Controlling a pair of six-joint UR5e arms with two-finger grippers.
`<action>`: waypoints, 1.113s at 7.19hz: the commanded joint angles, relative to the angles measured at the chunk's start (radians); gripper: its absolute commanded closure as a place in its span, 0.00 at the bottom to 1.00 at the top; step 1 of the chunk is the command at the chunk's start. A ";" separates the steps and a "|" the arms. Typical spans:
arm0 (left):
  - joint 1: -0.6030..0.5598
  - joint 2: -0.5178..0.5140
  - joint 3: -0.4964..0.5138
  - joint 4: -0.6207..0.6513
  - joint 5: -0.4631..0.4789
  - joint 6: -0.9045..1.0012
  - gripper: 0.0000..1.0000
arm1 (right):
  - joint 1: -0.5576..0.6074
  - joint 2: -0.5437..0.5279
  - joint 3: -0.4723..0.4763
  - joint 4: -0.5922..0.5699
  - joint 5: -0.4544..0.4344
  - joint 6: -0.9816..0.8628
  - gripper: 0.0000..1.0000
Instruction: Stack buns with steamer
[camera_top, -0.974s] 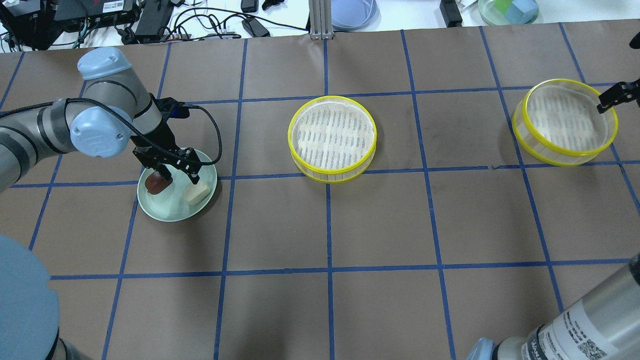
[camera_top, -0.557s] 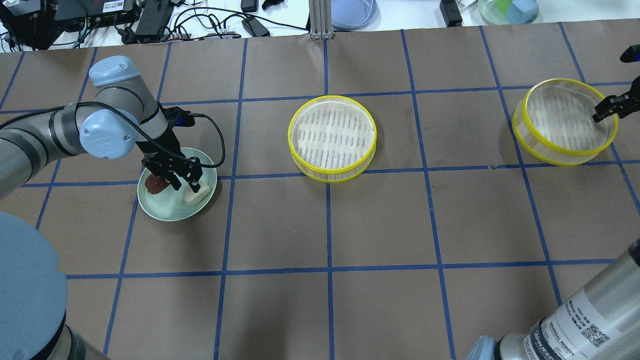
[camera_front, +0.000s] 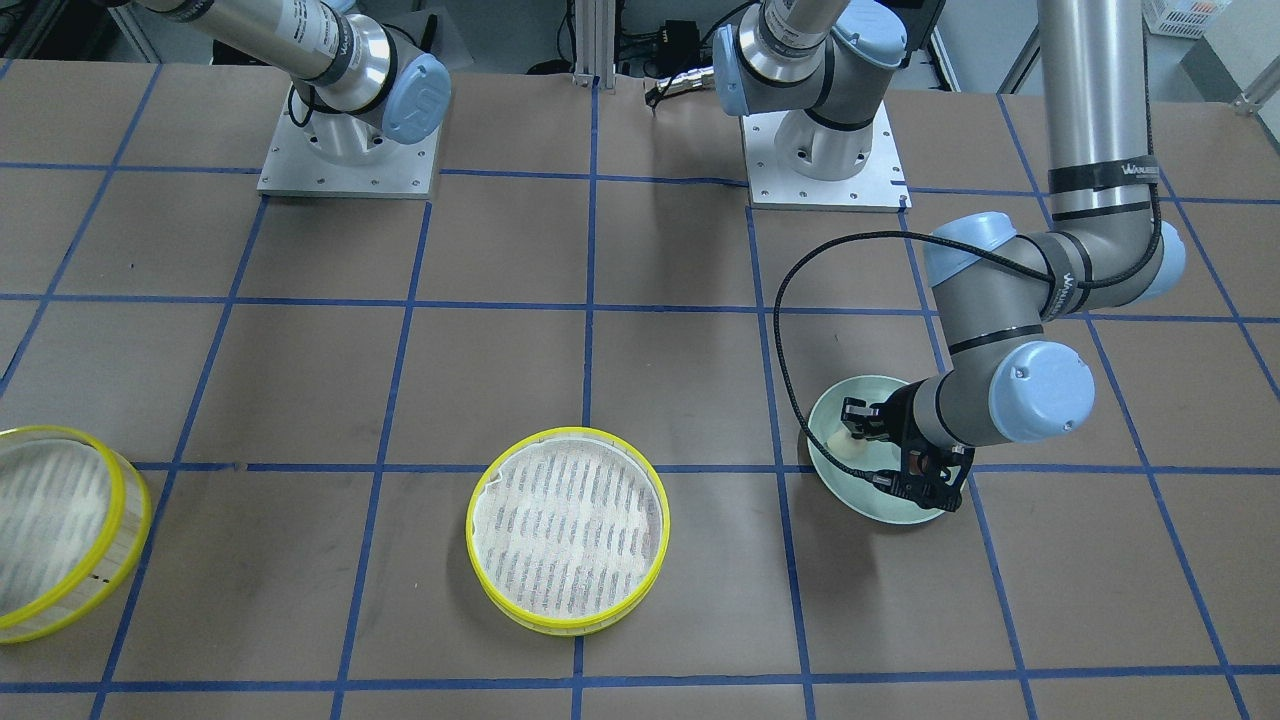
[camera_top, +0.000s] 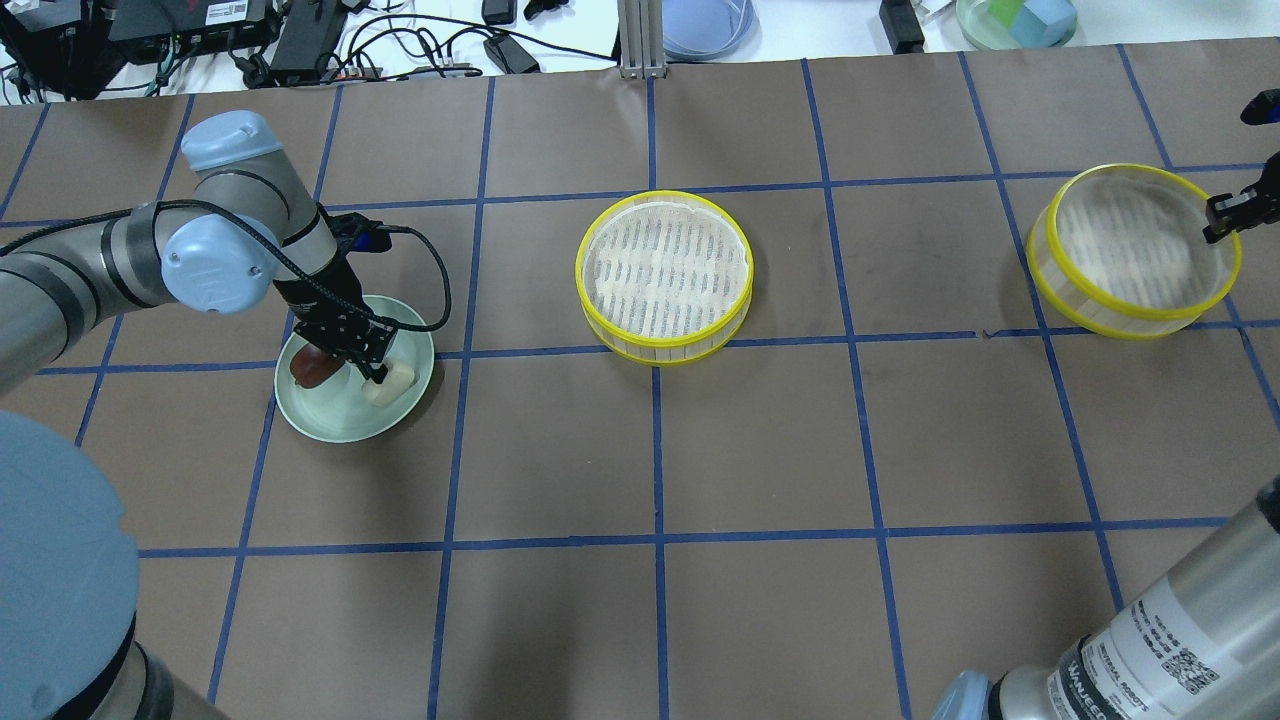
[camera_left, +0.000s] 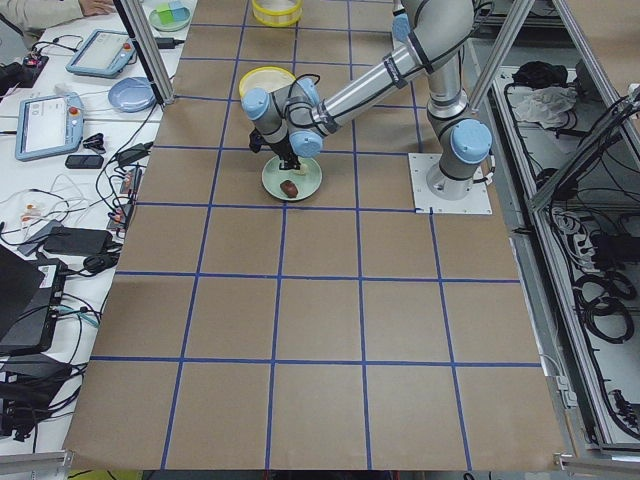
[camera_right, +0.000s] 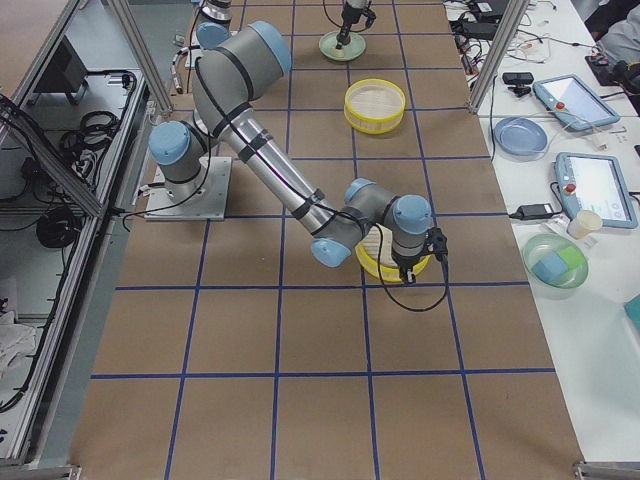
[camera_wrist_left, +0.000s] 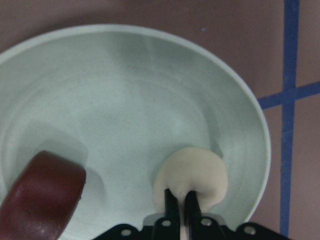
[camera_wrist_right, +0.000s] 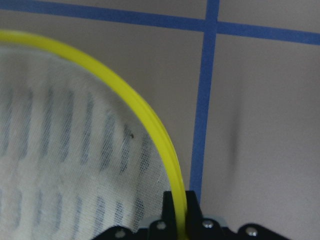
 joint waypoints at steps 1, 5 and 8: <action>-0.011 0.043 0.090 -0.031 -0.004 -0.108 1.00 | 0.000 -0.012 0.000 0.002 -0.005 0.006 1.00; -0.121 0.039 0.253 0.117 -0.256 -0.629 1.00 | 0.000 -0.024 0.003 0.008 -0.003 0.008 1.00; -0.251 -0.046 0.241 0.294 -0.373 -0.909 1.00 | 0.000 -0.026 0.008 0.010 0.001 0.019 1.00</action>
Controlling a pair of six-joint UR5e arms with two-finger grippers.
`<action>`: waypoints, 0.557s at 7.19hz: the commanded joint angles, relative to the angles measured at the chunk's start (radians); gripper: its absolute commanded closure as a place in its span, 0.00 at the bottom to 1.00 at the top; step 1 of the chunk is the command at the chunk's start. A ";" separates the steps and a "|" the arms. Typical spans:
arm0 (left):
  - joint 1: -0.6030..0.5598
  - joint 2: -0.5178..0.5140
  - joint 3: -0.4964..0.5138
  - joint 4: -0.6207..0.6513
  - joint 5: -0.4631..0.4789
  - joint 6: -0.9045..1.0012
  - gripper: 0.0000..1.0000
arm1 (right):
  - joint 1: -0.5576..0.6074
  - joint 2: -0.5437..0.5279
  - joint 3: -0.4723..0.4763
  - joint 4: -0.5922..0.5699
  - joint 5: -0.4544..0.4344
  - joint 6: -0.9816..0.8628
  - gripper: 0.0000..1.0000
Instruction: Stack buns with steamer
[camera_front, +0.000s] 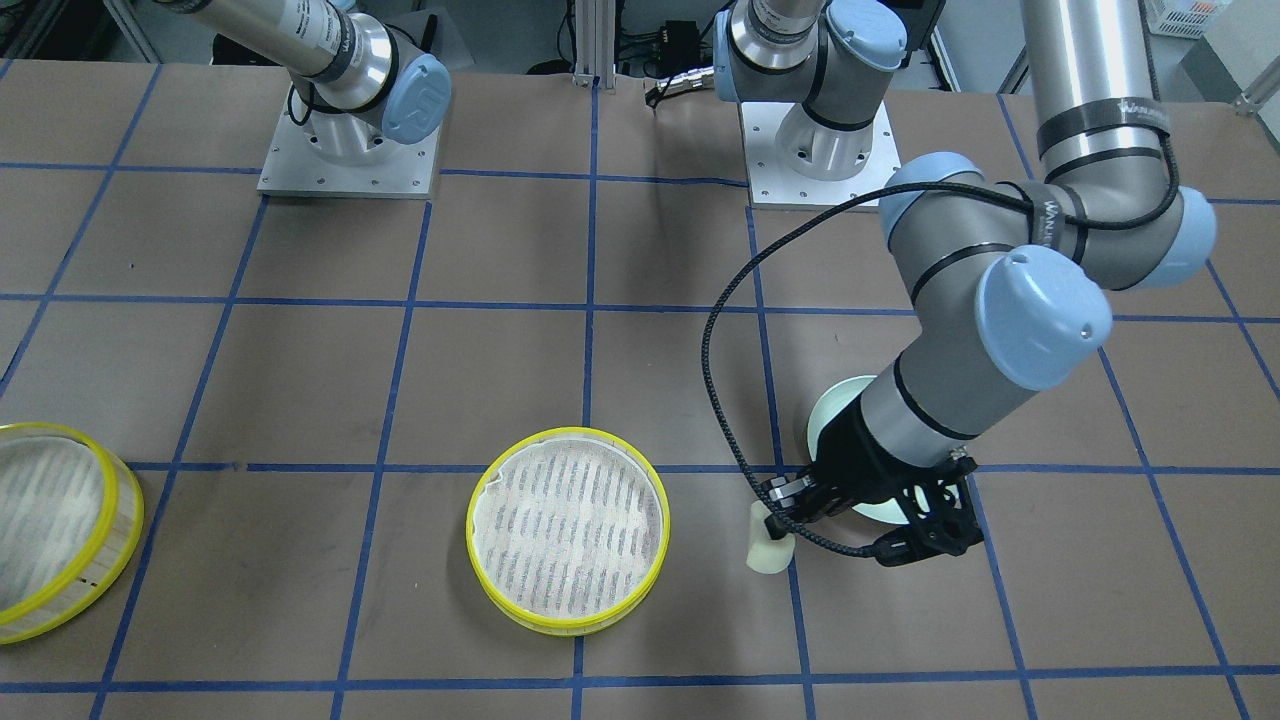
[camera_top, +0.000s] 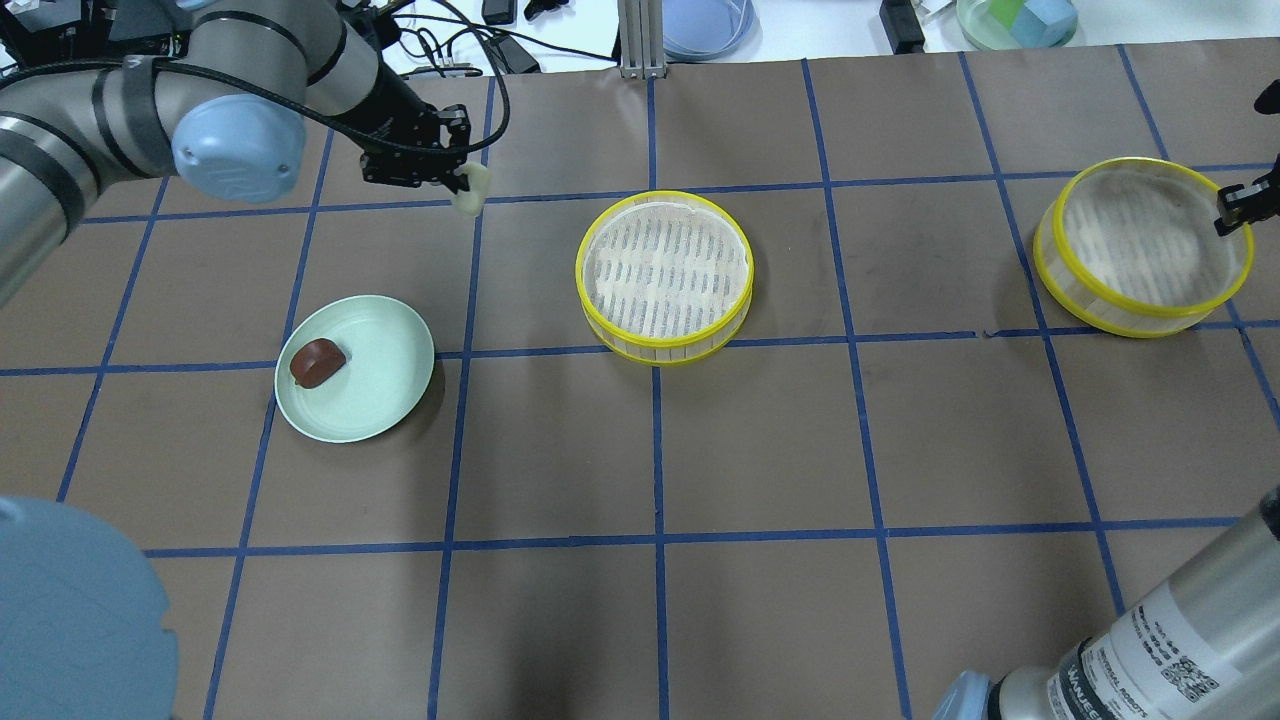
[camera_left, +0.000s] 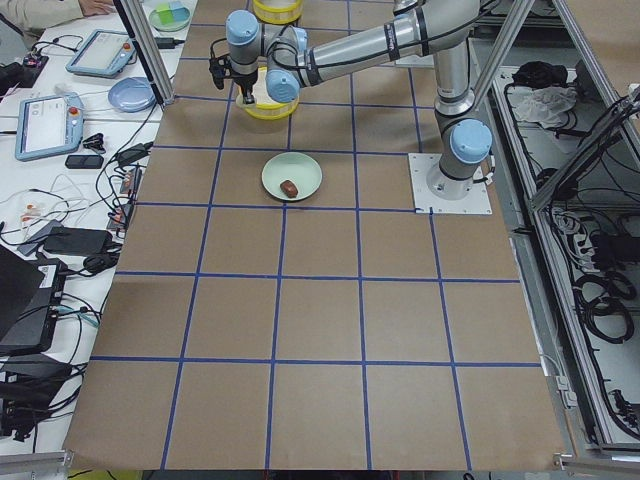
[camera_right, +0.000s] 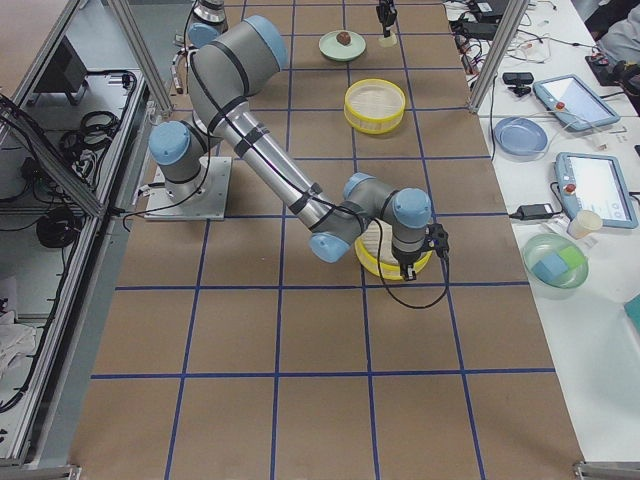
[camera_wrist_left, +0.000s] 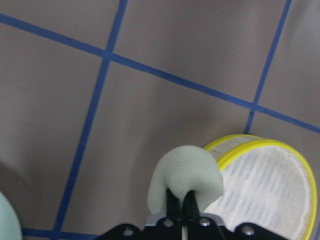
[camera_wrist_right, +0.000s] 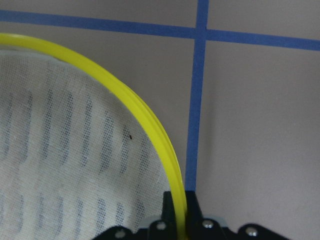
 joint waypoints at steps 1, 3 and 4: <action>-0.079 -0.082 -0.006 0.088 -0.066 -0.139 1.00 | 0.000 -0.003 0.003 0.003 -0.004 0.008 1.00; -0.127 -0.139 -0.009 0.110 -0.063 -0.171 1.00 | 0.037 -0.077 0.006 0.098 -0.035 0.091 1.00; -0.129 -0.143 -0.029 0.111 -0.061 -0.171 1.00 | 0.082 -0.137 0.007 0.195 -0.035 0.161 1.00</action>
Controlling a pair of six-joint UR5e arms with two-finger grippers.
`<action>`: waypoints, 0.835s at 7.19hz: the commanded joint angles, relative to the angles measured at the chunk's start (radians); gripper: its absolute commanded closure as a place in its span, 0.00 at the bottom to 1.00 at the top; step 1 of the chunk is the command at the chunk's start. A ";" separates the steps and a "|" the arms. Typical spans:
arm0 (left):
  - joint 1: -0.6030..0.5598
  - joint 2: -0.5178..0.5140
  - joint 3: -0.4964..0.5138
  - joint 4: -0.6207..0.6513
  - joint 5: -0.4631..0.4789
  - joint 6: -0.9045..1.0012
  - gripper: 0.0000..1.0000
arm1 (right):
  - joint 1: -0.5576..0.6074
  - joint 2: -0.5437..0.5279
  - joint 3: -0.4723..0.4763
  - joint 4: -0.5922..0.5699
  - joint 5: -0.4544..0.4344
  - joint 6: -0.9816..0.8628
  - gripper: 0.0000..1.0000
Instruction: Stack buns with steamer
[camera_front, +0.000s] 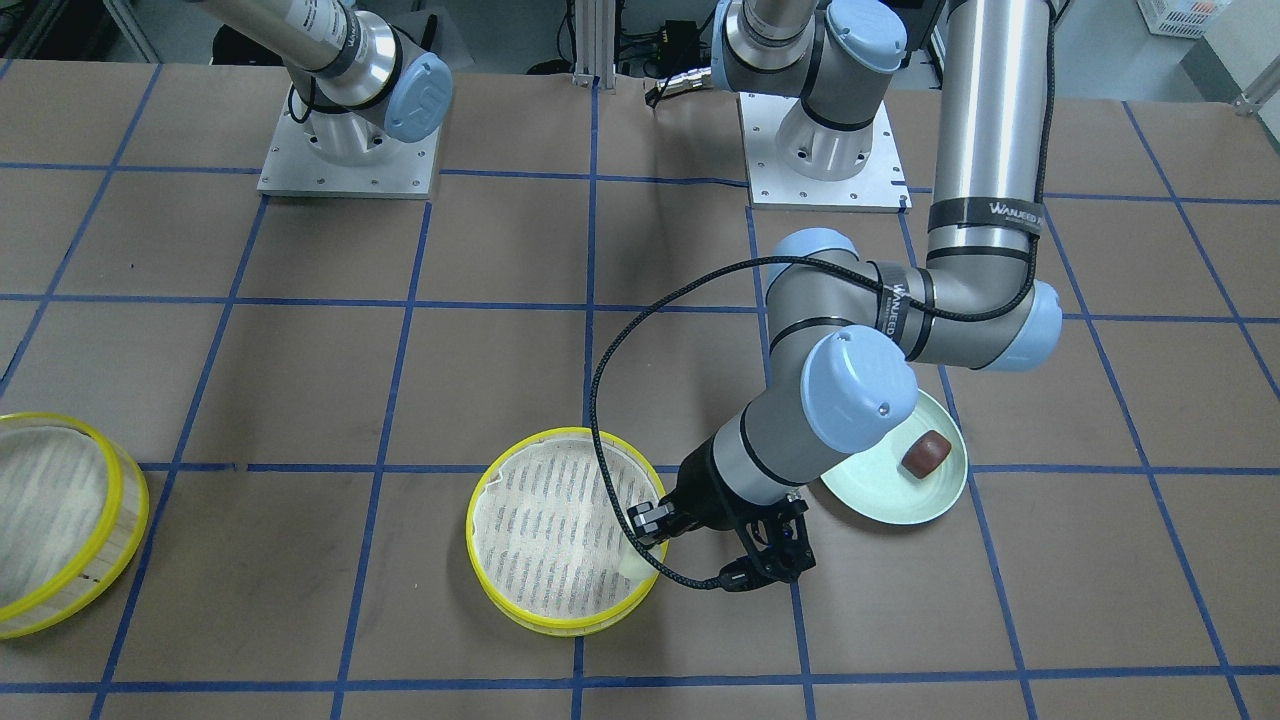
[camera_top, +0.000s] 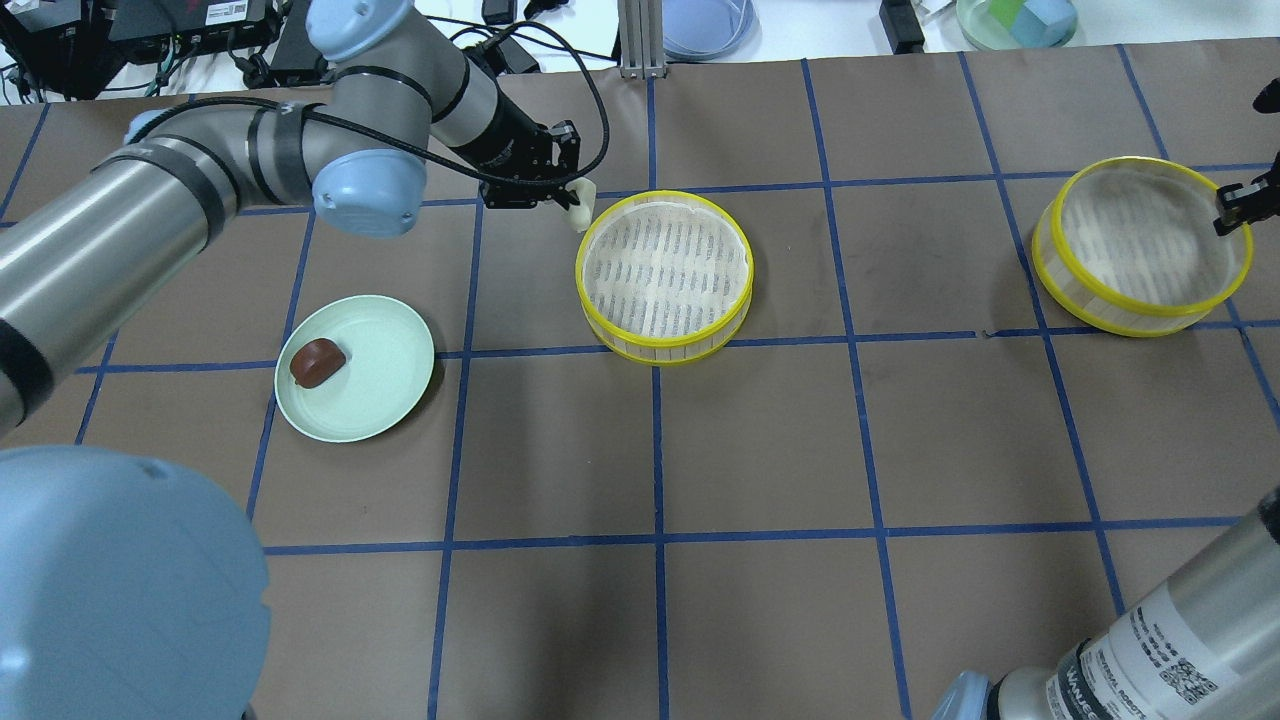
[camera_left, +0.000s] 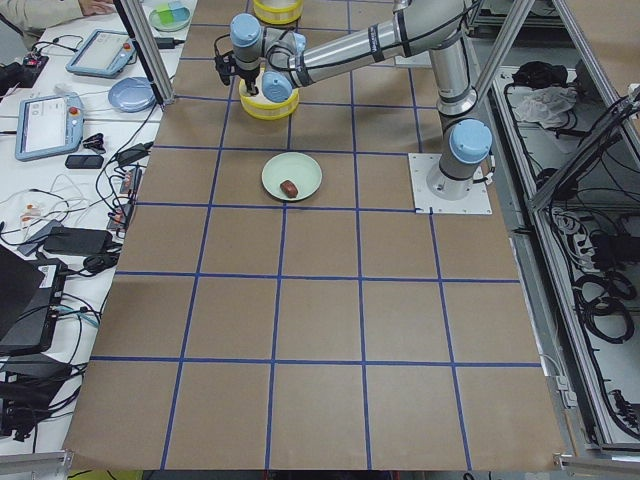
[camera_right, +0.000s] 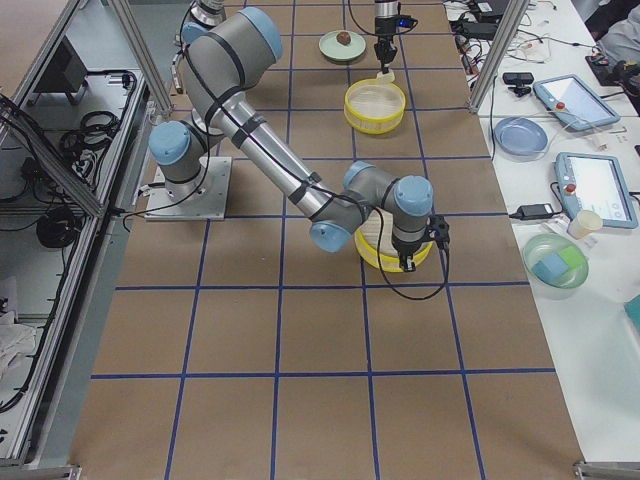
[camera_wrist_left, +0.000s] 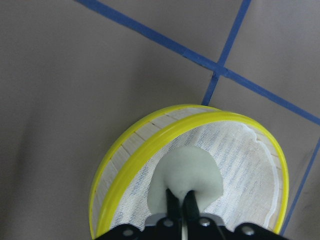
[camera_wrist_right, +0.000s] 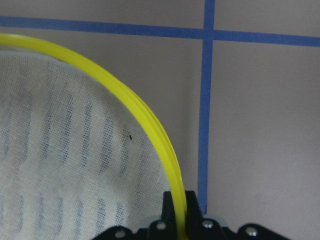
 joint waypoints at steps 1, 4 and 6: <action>-0.012 -0.011 -0.029 0.005 0.002 -0.016 0.35 | 0.094 -0.108 0.011 0.116 -0.009 0.155 1.00; -0.012 0.018 -0.027 0.004 -0.003 -0.076 0.00 | 0.293 -0.221 0.063 0.123 -0.056 0.398 1.00; 0.020 0.062 -0.009 -0.004 0.011 -0.059 0.00 | 0.422 -0.246 0.085 0.123 -0.059 0.597 1.00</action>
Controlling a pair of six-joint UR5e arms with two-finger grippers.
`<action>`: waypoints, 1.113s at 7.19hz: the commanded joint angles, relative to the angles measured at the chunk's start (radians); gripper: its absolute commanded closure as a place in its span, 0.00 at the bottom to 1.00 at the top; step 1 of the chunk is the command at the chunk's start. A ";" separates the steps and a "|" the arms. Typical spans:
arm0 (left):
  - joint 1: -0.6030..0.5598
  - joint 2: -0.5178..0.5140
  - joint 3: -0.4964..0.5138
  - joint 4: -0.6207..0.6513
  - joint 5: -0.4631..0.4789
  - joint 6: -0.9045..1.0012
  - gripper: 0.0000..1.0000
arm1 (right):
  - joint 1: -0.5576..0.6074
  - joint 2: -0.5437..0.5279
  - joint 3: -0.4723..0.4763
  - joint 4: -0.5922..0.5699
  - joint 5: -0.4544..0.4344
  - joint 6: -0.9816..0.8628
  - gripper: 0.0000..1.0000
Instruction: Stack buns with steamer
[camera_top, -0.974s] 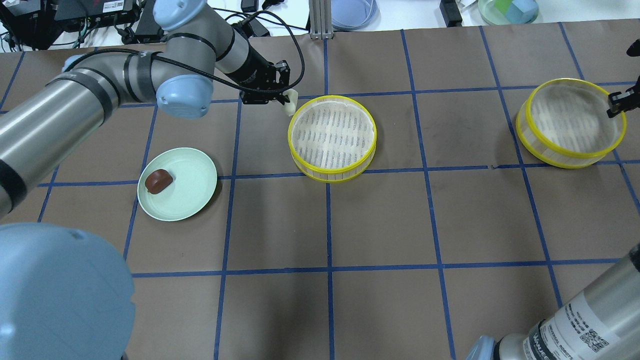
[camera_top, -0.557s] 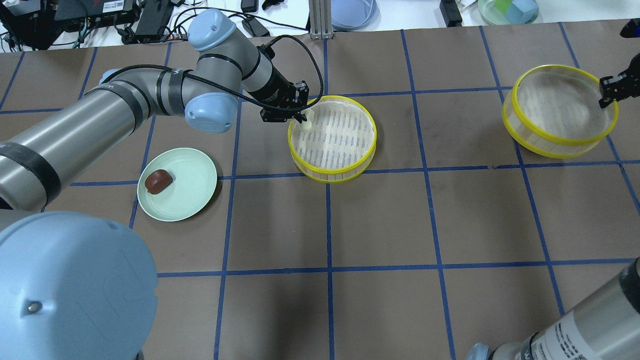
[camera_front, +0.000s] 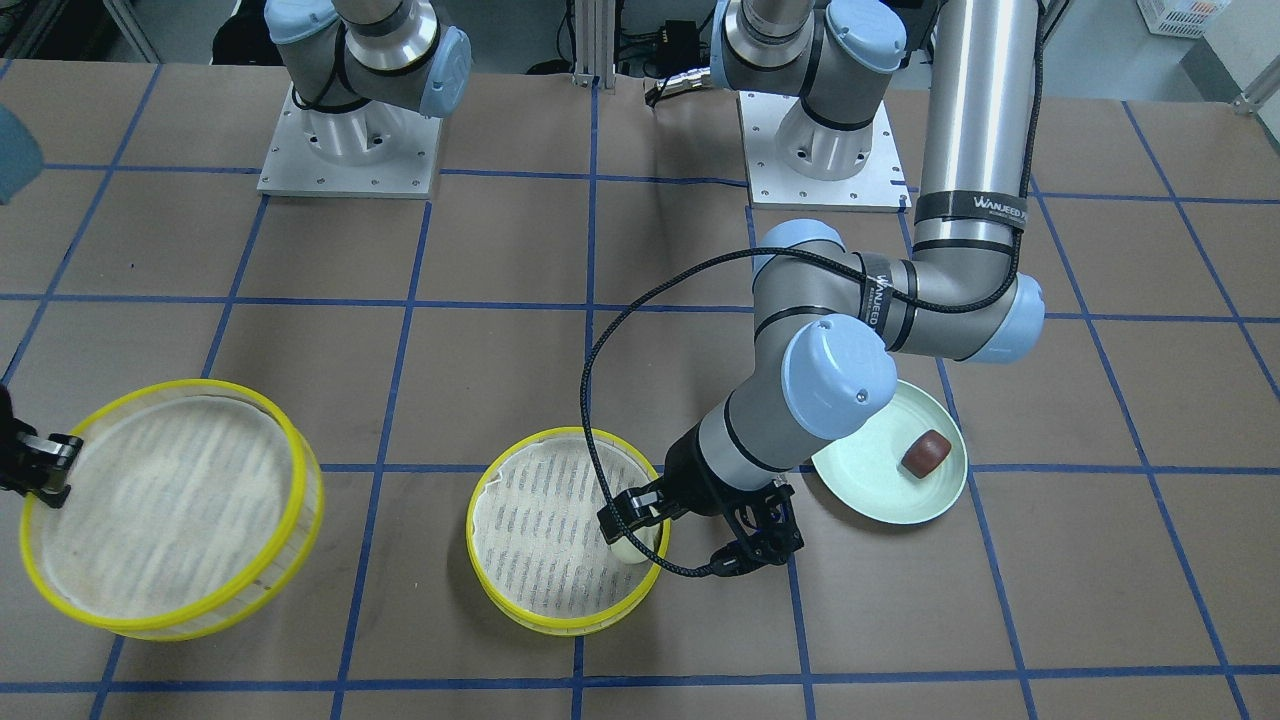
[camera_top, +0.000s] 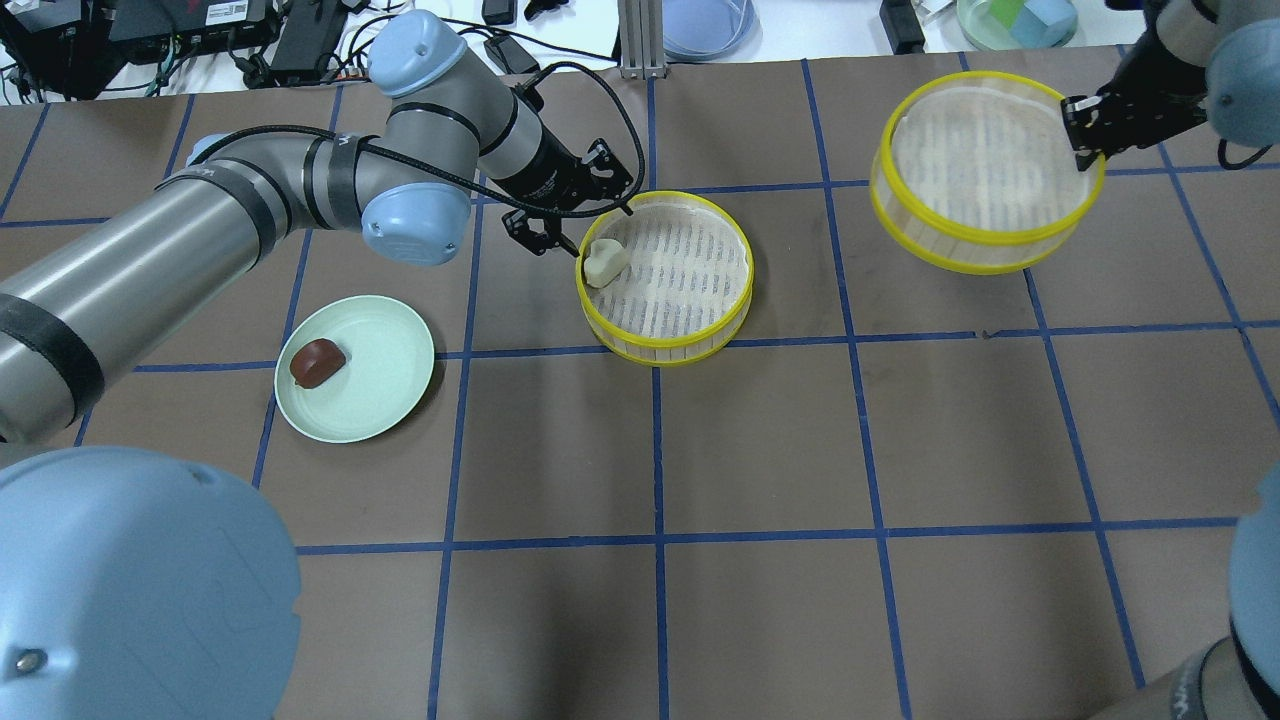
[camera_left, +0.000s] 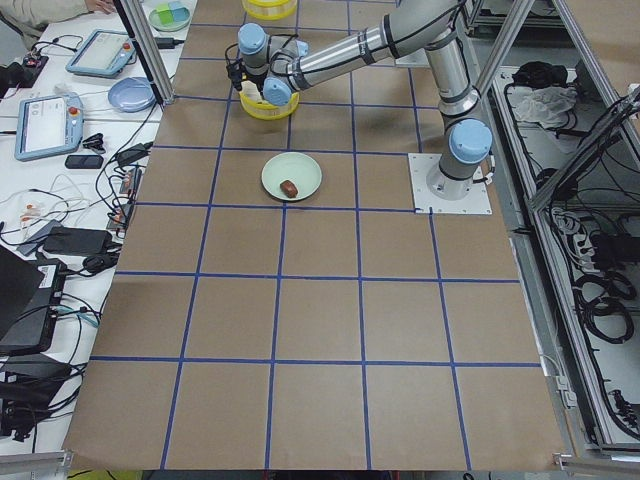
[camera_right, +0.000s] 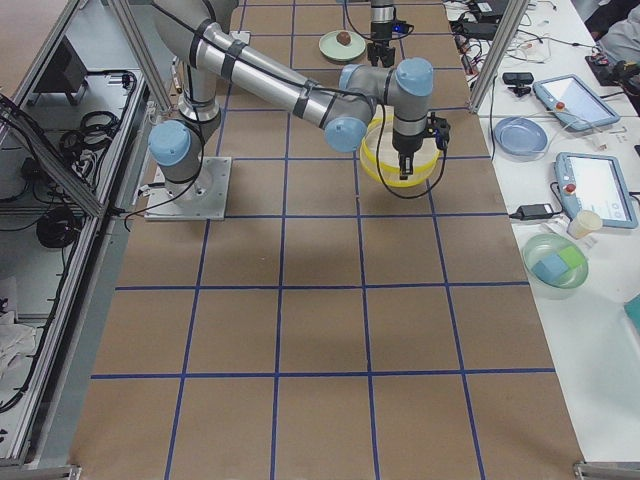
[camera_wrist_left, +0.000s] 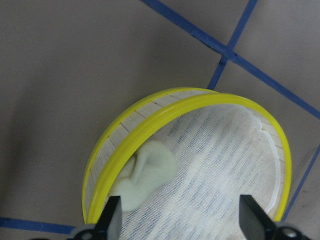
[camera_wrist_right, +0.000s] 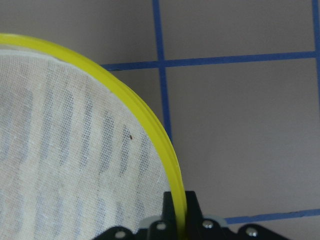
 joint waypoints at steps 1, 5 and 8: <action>0.109 0.071 0.009 -0.024 0.010 0.065 0.00 | 0.177 -0.022 0.019 0.001 -0.038 0.260 1.00; 0.268 0.155 -0.012 -0.294 0.431 0.676 0.00 | 0.516 0.040 0.031 -0.018 -0.054 0.802 1.00; 0.400 0.146 -0.159 -0.244 0.451 1.141 0.02 | 0.515 0.087 0.031 -0.088 -0.056 0.780 1.00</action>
